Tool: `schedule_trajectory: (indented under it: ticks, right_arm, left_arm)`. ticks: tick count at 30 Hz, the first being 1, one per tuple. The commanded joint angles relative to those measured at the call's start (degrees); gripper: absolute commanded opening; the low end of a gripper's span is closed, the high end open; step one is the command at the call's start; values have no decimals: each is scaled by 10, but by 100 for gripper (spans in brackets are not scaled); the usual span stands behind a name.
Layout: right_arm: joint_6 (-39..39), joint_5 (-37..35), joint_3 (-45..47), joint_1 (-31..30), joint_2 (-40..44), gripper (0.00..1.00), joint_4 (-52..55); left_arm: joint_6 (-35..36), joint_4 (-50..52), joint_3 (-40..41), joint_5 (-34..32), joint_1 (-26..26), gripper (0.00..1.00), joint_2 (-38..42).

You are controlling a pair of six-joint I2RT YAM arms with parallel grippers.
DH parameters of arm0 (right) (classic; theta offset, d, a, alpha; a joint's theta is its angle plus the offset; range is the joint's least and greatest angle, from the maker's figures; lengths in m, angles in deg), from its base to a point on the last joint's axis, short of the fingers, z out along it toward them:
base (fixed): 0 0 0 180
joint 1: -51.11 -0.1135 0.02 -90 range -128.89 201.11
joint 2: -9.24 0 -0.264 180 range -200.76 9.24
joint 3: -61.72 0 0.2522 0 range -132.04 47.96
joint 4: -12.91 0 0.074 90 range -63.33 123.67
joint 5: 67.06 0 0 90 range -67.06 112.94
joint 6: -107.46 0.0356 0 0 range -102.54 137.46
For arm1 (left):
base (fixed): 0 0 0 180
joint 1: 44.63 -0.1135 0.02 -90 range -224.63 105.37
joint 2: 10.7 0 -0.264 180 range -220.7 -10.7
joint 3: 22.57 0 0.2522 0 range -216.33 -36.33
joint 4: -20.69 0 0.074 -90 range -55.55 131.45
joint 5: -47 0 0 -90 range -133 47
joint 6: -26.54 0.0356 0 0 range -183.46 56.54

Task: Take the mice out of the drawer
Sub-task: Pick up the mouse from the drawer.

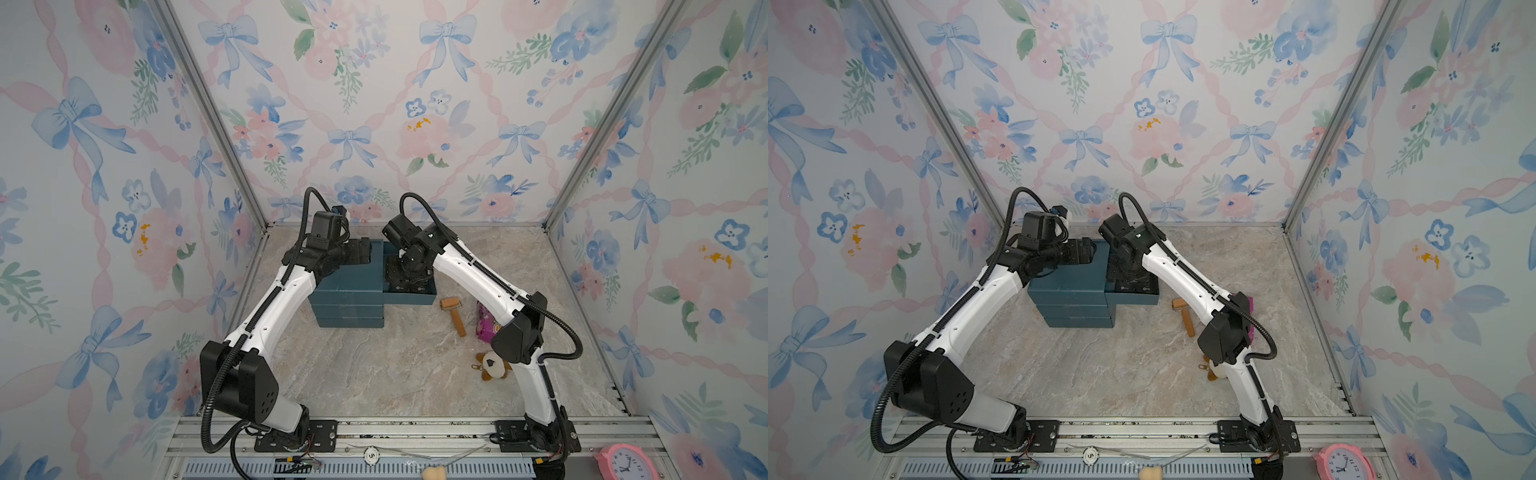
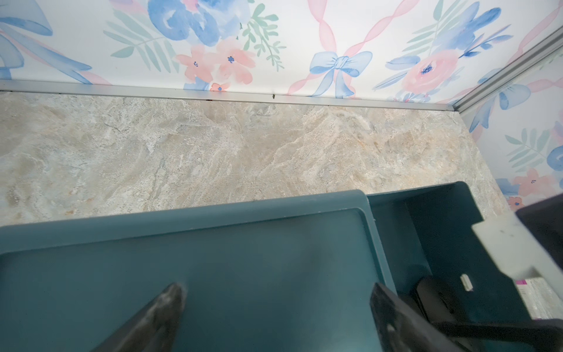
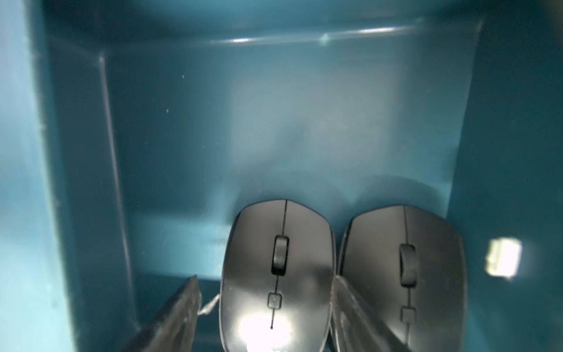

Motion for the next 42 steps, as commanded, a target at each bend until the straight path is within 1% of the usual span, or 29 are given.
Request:
schedule_trajectory:
  ticks: [1, 5, 10, 15, 17, 20, 23, 25, 26, 27, 30, 35, 37, 42]
  right_arm:
    - [-8, -28, -2, -8, -27, 69, 46]
    - [-8, -40, 2, -13, -39, 69, 45]
    - [-30, -28, 0, -23, -44, 67, 6]
    - [-57, -48, 35, -33, -3, 66, -38]
    - [-58, -42, 60, -29, 10, 67, -52]
    - [-54, -33, 78, -25, 13, 68, -47]
    - [-59, -37, 75, -28, 6, 68, -36]
    - [-63, -44, 68, -31, -1, 63, -33]
    - [-64, -49, 61, -33, -7, 60, -31]
    - [-62, -52, 52, -33, -10, 55, -28]
    - [-62, -64, 18, -33, -14, 45, -24]
    - [-55, -94, -33, -28, -2, 39, -22]
    - [-53, -102, -35, -27, 9, 37, -31]
    - [-42, -124, -34, -27, 24, 35, -26]
  left_arm:
    - [6, 22, 11, 3, -5, 98, 8]
    - [6, 22, 10, 3, -7, 98, 6]
    - [7, 23, 8, 5, -8, 98, 4]
    - [9, 23, 8, 9, -11, 98, 1]
    - [9, 23, 8, 10, -13, 98, 0]
    - [11, 23, 8, 10, -15, 98, -2]
    - [11, 22, 9, 10, -17, 98, -3]
    - [11, 22, 7, 12, -18, 98, -4]
    - [11, 23, 7, 12, -19, 98, -4]
    - [11, 22, 7, 12, -19, 98, -4]
    - [10, 22, 7, 14, -22, 98, -3]
    - [10, 23, 7, 16, -27, 98, 2]
    - [10, 22, 7, 18, -29, 98, 4]
    - [9, 22, 6, 21, -31, 98, 12]
